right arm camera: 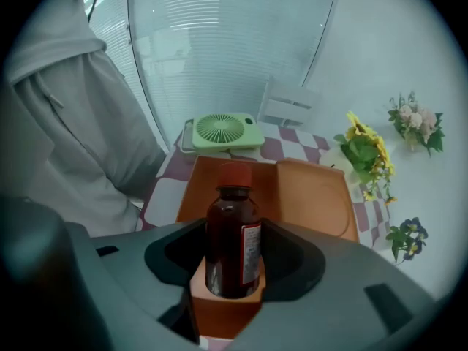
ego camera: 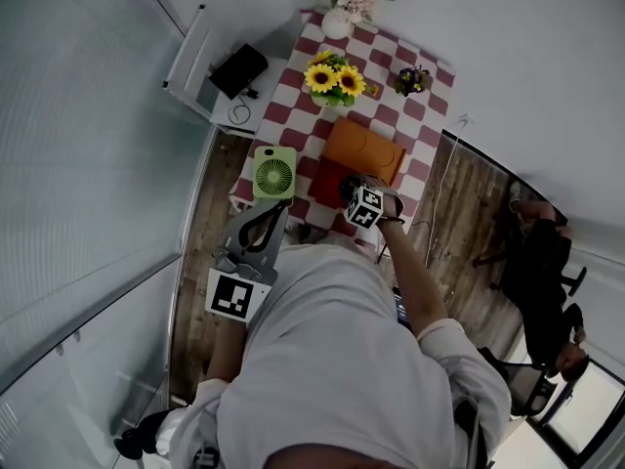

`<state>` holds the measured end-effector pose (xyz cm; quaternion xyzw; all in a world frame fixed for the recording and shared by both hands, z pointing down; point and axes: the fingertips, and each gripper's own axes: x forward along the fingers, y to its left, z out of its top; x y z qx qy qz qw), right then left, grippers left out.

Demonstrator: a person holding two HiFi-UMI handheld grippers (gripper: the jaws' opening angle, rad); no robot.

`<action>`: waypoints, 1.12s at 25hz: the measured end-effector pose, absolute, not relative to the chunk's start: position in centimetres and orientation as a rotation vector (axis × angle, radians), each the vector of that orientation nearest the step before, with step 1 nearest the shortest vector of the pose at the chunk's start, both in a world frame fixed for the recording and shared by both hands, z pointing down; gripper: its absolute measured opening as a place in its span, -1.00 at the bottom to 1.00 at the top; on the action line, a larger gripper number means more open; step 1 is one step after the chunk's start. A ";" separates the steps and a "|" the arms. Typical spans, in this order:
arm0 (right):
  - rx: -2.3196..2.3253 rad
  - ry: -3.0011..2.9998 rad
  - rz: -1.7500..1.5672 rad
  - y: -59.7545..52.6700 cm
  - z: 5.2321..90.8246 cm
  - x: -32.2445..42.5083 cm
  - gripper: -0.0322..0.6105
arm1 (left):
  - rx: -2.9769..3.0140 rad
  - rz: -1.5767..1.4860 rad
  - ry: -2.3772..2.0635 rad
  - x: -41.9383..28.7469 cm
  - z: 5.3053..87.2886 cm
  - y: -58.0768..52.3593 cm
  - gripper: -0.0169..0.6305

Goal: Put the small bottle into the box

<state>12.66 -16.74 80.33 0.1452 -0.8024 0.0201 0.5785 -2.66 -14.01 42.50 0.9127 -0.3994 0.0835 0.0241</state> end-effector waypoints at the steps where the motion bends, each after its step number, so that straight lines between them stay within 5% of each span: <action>1: 0.326 -1.861 0.057 -16.6 81.1 12.8 -0.21 | 2.832 0.276 -1.236 -2.7 42.6 -13.9 -0.96; 28: 0.213 -1.690 0.211 -15.2 87.2 13.3 -0.20 | 2.782 0.308 -1.294 -4.4 42.6 -12.4 -0.96</action>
